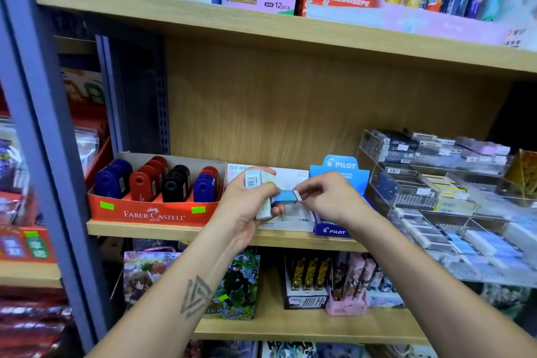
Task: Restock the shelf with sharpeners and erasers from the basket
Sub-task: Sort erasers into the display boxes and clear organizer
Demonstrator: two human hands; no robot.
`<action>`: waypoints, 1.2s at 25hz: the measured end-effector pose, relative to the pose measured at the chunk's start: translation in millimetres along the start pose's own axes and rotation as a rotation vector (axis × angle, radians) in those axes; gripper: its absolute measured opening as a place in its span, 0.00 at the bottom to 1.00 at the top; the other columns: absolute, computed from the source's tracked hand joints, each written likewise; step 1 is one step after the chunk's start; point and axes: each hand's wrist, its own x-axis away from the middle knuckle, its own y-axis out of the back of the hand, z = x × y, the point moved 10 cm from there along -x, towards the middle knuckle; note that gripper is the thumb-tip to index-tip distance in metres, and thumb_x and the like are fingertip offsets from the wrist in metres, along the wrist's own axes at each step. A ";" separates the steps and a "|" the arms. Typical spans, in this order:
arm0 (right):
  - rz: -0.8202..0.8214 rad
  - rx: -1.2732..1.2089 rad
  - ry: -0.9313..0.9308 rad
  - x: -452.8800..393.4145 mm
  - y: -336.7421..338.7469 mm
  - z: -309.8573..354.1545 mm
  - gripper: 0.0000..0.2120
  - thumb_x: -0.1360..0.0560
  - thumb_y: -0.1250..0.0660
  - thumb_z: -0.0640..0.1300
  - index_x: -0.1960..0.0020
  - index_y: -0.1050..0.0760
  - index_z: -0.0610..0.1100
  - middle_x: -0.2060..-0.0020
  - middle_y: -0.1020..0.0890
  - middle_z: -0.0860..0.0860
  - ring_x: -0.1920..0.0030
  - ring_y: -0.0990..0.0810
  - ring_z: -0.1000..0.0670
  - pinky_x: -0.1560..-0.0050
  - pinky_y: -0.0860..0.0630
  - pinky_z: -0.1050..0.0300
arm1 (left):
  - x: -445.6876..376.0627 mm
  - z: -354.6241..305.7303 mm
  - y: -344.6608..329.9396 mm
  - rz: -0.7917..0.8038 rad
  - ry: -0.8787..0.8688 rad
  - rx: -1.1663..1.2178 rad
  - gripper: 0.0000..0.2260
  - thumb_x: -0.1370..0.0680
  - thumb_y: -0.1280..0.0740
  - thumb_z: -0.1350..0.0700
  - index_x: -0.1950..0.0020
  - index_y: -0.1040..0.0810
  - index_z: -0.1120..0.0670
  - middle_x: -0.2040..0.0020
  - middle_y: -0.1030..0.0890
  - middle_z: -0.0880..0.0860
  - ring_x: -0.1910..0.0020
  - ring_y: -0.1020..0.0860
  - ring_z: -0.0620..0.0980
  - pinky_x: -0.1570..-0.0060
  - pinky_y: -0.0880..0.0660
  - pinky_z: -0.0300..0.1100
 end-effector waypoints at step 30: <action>-0.531 0.214 -0.024 39.0 326.2 -177.5 0.10 0.33 0.24 0.42 0.51 0.16 0.44 0.61 0.15 0.49 0.58 0.16 0.49 0.51 0.19 0.47 | -50.1 39.5 -328.8 0.313 -0.214 -0.318 0.09 0.21 0.36 0.68 0.46 0.24 0.56 0.59 0.21 0.61 0.77 0.24 0.53 0.77 0.26 0.39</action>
